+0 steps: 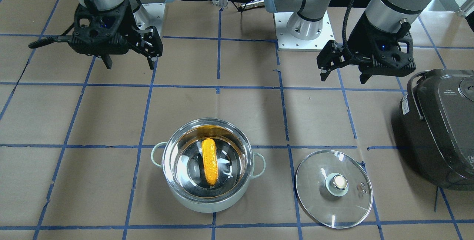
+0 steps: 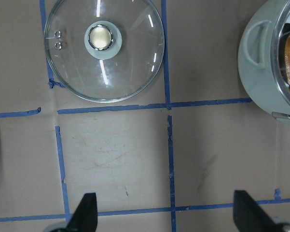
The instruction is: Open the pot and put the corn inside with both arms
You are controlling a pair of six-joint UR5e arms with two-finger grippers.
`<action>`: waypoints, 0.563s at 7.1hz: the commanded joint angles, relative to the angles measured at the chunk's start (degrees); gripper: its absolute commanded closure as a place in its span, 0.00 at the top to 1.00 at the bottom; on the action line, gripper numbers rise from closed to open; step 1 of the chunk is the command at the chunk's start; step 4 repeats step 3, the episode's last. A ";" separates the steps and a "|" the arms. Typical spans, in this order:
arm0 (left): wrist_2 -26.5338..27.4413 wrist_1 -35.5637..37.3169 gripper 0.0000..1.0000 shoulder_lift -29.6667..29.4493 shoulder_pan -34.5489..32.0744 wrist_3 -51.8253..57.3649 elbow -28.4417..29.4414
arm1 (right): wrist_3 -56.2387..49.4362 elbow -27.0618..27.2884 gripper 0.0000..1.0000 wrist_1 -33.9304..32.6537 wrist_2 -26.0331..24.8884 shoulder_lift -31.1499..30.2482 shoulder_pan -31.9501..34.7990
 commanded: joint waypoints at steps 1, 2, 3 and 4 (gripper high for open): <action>0.21 -0.31 1.00 0.28 -0.42 -0.27 0.00 | -0.19 0.44 1.00 0.69 0.10 -0.30 -0.45; 0.48 -1.09 1.00 0.63 -1.03 -0.36 -0.09 | -0.10 0.35 1.00 0.51 0.10 -0.29 -0.19; 0.56 -2.15 1.00 0.90 -0.95 -0.28 -0.09 | -0.10 0.35 1.00 0.51 0.10 -0.21 -0.19; 0.56 -2.15 1.00 0.90 -0.95 -0.28 -0.09 | -0.10 0.35 1.00 0.51 0.10 -0.21 -0.19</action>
